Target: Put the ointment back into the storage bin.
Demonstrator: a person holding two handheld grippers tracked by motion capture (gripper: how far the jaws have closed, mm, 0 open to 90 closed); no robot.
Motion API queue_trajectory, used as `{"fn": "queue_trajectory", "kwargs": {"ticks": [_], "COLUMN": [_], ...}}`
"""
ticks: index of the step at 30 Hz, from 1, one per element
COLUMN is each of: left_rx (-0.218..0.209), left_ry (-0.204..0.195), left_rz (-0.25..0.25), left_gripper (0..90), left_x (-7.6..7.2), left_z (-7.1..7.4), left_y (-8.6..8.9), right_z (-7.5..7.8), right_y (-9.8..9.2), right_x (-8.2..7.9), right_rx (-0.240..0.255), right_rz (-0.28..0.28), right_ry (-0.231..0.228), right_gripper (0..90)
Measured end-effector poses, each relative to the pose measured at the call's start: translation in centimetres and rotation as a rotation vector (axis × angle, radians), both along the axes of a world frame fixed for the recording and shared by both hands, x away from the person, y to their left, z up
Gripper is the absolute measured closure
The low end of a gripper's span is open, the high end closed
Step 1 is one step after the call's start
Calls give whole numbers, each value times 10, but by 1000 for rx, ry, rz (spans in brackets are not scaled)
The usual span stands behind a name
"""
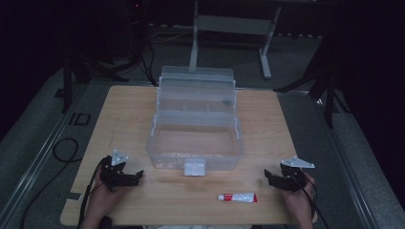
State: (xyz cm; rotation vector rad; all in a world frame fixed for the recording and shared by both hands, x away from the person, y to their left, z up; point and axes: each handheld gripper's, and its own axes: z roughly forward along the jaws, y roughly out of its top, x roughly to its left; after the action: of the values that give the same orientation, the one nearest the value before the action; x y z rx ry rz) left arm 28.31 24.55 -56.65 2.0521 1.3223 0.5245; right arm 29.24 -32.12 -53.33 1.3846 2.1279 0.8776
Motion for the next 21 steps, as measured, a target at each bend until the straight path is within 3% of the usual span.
{"fn": "queue_trajectory", "kwargs": {"ticks": [21], "left_rx": [0], "left_ry": [0], "left_rz": [0], "left_gripper": [33], "left_x": [0], "left_z": [0], "left_y": [0], "right_z": [34], "right_y": [1], "right_x": [-2], "right_rx": [-107], "right_rz": [178], "right_ry": [24], "right_gripper": [273]}}
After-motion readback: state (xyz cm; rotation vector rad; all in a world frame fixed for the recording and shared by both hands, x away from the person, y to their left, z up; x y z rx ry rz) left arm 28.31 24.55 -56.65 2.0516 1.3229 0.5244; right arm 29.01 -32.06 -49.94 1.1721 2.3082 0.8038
